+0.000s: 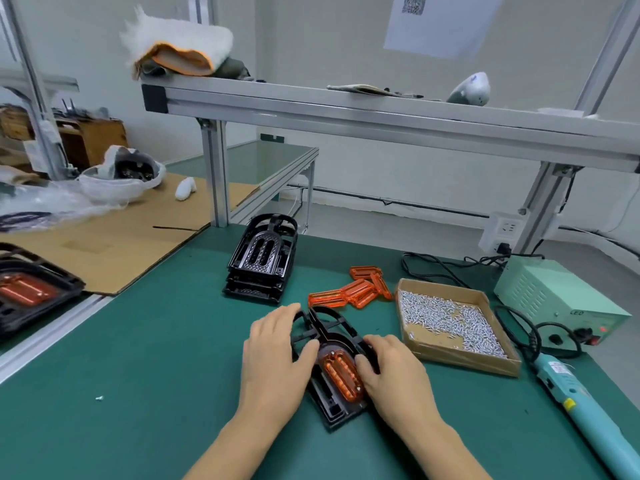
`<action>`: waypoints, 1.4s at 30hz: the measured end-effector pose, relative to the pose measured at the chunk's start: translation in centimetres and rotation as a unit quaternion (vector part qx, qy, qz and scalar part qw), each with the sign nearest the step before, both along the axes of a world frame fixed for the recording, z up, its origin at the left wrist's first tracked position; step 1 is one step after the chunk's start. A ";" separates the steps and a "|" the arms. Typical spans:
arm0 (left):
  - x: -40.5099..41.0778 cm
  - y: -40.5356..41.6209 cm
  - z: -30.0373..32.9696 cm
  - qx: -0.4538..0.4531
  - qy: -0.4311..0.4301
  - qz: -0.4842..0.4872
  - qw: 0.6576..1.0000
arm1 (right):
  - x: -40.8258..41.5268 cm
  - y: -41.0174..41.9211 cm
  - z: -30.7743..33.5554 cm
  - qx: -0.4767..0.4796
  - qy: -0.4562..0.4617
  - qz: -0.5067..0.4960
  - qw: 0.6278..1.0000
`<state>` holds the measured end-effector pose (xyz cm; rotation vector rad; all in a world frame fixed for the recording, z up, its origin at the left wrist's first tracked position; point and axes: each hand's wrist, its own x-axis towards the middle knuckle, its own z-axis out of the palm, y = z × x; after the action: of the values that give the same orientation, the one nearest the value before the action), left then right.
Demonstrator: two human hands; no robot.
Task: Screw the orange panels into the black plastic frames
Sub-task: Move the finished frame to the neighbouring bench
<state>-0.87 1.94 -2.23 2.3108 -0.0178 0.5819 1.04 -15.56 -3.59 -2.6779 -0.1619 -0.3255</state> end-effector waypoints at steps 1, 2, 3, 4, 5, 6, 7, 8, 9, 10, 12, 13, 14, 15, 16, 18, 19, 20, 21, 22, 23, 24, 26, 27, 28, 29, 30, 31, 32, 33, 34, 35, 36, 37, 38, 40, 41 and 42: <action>-0.6 0.3 -0.4 0.004 0.030 0.010 0.999 | 0.0 0.1 -0.2 0.011 0.003 0.005 1.000; -1.2 0.4 -0.8 0.012 0.060 0.017 0.998 | -0.1 0.1 -0.3 0.022 0.007 0.012 1.000; -1.8 0.4 -1.1 0.023 0.087 0.019 0.996 | -0.1 0.2 -0.4 0.033 0.013 0.021 0.999; -2.2 0.3 -1.3 0.034 0.106 0.016 0.994 | -0.1 0.2 -0.5 0.045 0.019 0.032 0.998; -2.5 0.0 -1.5 0.043 0.120 0.011 0.992 | -0.2 0.4 -0.6 0.055 0.027 0.044 0.997; -2.7 -0.3 -1.6 0.051 0.132 0.004 0.990 | -0.3 0.5 -0.6 0.065 0.035 0.057 0.996; -2.8 -0.6 -1.7 0.056 0.146 -0.001 0.988 | -0.3 0.7 -0.6 0.074 0.041 0.070 0.994; -2.7 -0.9 -1.8 0.059 0.163 -0.005 0.985 | -0.4 0.9 -0.6 0.083 0.046 0.081 0.992; -2.6 -1.1 -1.8 0.059 0.181 -0.009 0.982 | -0.5 1.0 -0.7 0.091 0.051 0.090 0.990; -2.4 -1.3 -1.9 0.059 0.196 -0.010 0.979 | -0.6 1.1 -0.8 0.097 0.057 0.097 0.989; -2.1 -1.4 -2.0 0.059 0.212 -0.007 0.975 | -0.8 1.4 -1.1 0.102 0.066 0.107 0.987; -2.0 -1.4 -2.0 0.062 0.214 -0.002 0.975 | -0.9 1.6 -1.2 0.104 0.070 0.110 0.986; -1.9 -1.5 -2.1 0.065 0.215 0.004 0.974 | -1.0 1.8 -1.3 0.105 0.074 0.112 0.985; -1.9 -1.5 -2.1 0.068 0.214 0.009 0.974 | -1.0 2.0 -1.3 0.107 0.078 0.112 0.985; -1.9 -1.5 -2.2 0.069 0.213 0.013 0.974 | -1.1 2.2 -1.3 0.107 0.081 0.112 0.985; -1.9 -1.6 -2.2 0.073 0.208 0.019 0.975 | -1.1 2.4 -1.4 0.105 0.084 0.113 0.985; -1.9 -1.6 -2.2 0.075 0.204 0.021 0.976 | -1.2 2.5 -1.4 0.104 0.084 0.113 0.985; -1.9 -1.6 -2.2 0.073 0.200 0.023 0.977 | -1.3 2.6 -1.4 0.105 0.085 0.113 0.984; -1.8 -1.5 -2.1 0.068 0.195 0.024 0.978 | -1.4 2.8 -1.5 0.109 0.086 0.115 0.984; -1.8 -1.4 -2.0 0.061 0.190 0.025 0.980 | -1.5 2.9 -1.5 0.114 0.090 0.119 0.982; -1.8 -1.3 -1.9 0.050 0.185 0.027 0.981 | -1.5 3.1 -1.4 0.120 0.093 0.124 0.981; -1.8 -1.3 -1.7 0.033 0.178 0.024 0.983 | -1.6 3.1 -1.4 0.126 0.096 0.128 0.979; -2.0 -1.1 -1.5 -0.023 0.163 0.020 0.986 | -1.5 3.5 -1.3 0.132 0.097 0.140 0.977; -2.1 -0.9 -1.3 -0.056 0.158 0.016 0.986 | -1.5 3.8 -1.2 0.134 0.098 0.145 0.975; -2.2 -0.7 -1.1 -0.087 0.153 0.012 0.984 | -1.4 4.0 -1.1 0.138 0.098 0.149 0.974; -2.3 -0.4 -0.9 -0.110 0.147 0.010 0.983 | -1.4 4.3 -0.9 0.141 0.097 0.155 0.973; -2.4 0.0 -0.7 -0.126 0.142 0.009 0.982 | -1.4 4.7 -0.6 0.145 0.095 0.161 0.972; -2.5 0.4 -0.5 -0.137 0.135 0.010 0.981 | -1.3 5.2 -0.2 0.148 0.090 0.169 0.970; -2.5 0.8 -0.2 -0.146 0.128 0.014 0.981 | -1.2 5.7 0.2 0.150 0.084 0.176 0.969; -2.6 1.4 0.1 -0.155 0.121 0.020 0.980 | -1.1 6.3 0.5 0.152 0.079 0.184 0.968; -2.8 2.0 0.5 -0.163 0.116 0.027 0.979 | -0.9 7.1 0.9 0.152 0.074 0.192 0.967; -2.9 2.6 0.9 -0.169 0.111 0.036 0.979 | -0.7 7.9 1.2 0.151 0.069 0.202 0.965; -3.1 3.4 1.3 -0.174 0.108 0.045 0.978 | -0.5 8.8 1.5 0.149 0.065 0.212 0.964; -3.2 4.2 1.6 -0.178 0.105 0.056 0.977 | -0.4 9.8 1.8 0.147 0.062 0.223 0.962; -3.4 5.1 1.8 -0.182 0.102 0.066 0.976 | -0.2 10.9 2.1 0.145 0.058 0.235 0.959; -3.6 6.8 2.1 -0.189 0.097 0.087 0.973 | 0.1 12.9 2.6 0.136 0.054 0.257 0.955; -3.8 7.7 2.3 -0.194 0.096 0.097 0.972 | 0.2 14.0 2.8 0.129 0.053 0.269 0.953; -4.0 8.6 2.3 -0.197 0.093 0.107 0.970 | 0.4 15.0 2.9 0.123 0.054 0.280 0.950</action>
<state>-4.84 10.53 0.11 1.9781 0.4057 0.4259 1.40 -0.60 -0.67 -2.2719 -0.7740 -0.0155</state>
